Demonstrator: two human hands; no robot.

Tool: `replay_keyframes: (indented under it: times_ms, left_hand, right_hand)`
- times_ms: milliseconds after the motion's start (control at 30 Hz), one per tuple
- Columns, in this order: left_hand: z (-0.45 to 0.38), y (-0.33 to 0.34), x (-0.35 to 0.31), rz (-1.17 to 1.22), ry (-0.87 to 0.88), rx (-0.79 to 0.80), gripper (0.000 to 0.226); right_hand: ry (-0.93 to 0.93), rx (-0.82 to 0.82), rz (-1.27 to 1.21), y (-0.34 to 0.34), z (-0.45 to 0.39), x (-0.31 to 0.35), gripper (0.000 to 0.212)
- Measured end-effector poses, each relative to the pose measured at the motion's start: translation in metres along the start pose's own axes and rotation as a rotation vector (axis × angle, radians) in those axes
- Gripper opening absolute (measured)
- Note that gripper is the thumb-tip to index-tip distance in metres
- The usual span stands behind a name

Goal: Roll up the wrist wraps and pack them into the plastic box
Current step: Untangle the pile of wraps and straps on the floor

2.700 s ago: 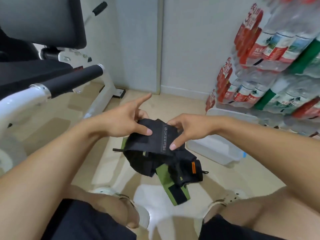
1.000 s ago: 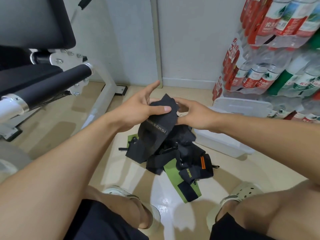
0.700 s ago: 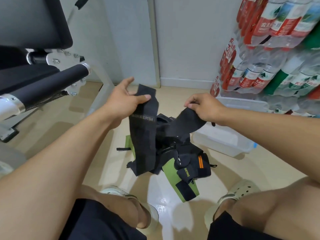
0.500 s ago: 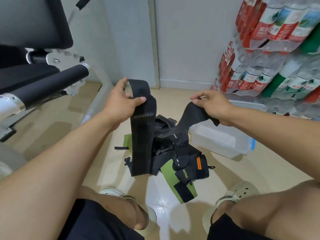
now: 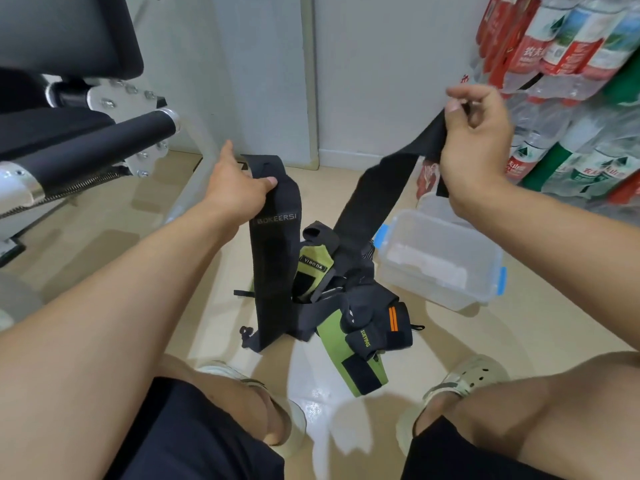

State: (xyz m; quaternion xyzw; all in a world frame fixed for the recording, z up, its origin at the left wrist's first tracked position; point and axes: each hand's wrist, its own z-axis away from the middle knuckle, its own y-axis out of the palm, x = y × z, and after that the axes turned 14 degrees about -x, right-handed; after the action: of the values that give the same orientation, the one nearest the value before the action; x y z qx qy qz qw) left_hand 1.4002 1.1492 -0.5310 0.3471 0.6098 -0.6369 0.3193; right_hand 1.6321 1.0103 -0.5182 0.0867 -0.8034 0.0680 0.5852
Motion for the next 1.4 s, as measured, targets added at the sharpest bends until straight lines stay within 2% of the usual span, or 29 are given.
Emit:
replay_keyframes:
  times_ms: [133, 267, 400, 667, 867, 967, 1033, 1100, 1200, 1300, 1400]
  left_hand:
    - [-0.002, 0.005, 0.005, -0.052, 0.006, 0.056, 0.094]
    - [-0.006, 0.007, 0.008, -0.049, 0.002, 0.069, 0.096]
    - [-0.008, 0.009, 0.012, -0.05, -0.008, 0.1, 0.099]
    - [-0.01, 0.012, 0.017, -0.047, 0.006, 0.129, 0.11]
    - [-0.005, 0.012, 0.013, 0.008, 0.009, 0.17, 0.084]
    - [-0.002, 0.011, 0.01, 0.079, -0.013, 0.162, 0.059]
    - [0.0, 0.01, 0.008, 0.103, -0.019, 0.156, 0.05]
    - [0.001, 0.009, 0.007, 0.123, -0.019, 0.165, 0.047]
    - [0.005, 0.007, 0.004, 0.141, 0.016, 0.198, 0.043]
    - [0.009, 0.008, 0.001, 0.157, 0.07, 0.213, 0.037]
    - [0.012, 0.009, -0.002, 0.184, 0.113, 0.226, 0.04]
  right_hand:
    - [-0.029, 0.1, 0.036, 0.003, 0.006, -0.005, 0.019]
    - [-0.02, 0.122, 0.023, 0.003, 0.008, -0.004, 0.018]
    - [0.133, 0.227, 0.004, 0.0, 0.012, -0.006, 0.014]
    - [0.224, 0.317, 0.077, 0.002, 0.016, -0.017, 0.014]
    - [0.242, 0.344, 0.1, 0.004, 0.018, -0.02, 0.016]
    - [0.204, 0.398, 0.118, 0.003, 0.017, -0.018, 0.033]
    - [0.153, 0.449, 0.159, 0.002, 0.017, -0.015, 0.044]
    - [0.088, 0.463, 0.207, 0.002, 0.018, -0.015, 0.038]
    - [0.006, 0.458, 0.22, 0.003, 0.023, -0.014, 0.014]
    - [-0.064, 0.472, 0.244, 0.006, 0.027, -0.015, 0.014]
    - [0.1, 0.552, 0.178, 0.01, 0.03, -0.015, 0.01]
